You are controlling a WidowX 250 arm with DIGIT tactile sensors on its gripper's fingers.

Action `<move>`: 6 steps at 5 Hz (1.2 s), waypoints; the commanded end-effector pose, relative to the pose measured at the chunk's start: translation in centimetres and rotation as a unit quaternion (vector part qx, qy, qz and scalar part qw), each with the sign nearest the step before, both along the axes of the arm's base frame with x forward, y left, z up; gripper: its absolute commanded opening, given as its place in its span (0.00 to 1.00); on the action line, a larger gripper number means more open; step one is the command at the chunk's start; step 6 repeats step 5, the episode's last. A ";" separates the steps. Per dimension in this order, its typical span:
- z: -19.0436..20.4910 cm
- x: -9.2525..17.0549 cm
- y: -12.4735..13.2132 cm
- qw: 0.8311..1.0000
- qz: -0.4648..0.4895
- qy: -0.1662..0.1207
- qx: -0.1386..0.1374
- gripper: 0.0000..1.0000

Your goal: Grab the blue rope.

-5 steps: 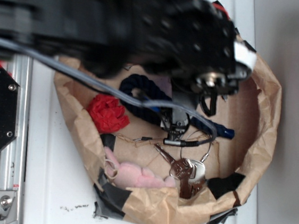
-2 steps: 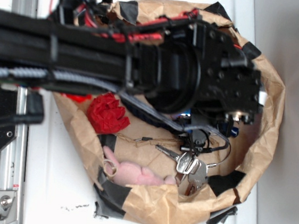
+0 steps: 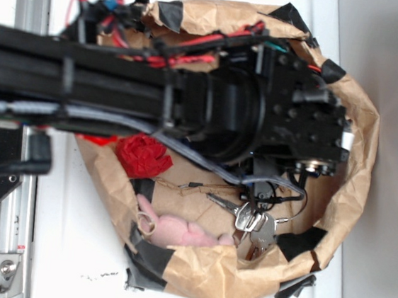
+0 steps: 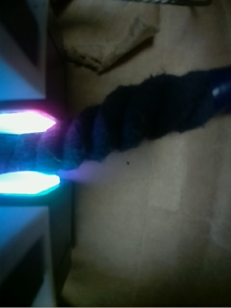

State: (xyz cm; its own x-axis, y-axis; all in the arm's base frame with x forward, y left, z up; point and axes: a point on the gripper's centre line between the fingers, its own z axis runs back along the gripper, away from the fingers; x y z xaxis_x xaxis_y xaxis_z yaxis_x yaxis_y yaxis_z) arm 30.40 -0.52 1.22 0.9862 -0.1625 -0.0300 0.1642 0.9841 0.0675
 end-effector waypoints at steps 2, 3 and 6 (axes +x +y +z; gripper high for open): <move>12.7 -3.8 2.1 0.985 0.075 -0.155 -0.007 0.00; 14.9 -3.9 2.7 0.986 0.101 -0.136 0.001 0.00; 15.4 -3.3 2.9 0.988 0.114 -0.101 -0.007 0.00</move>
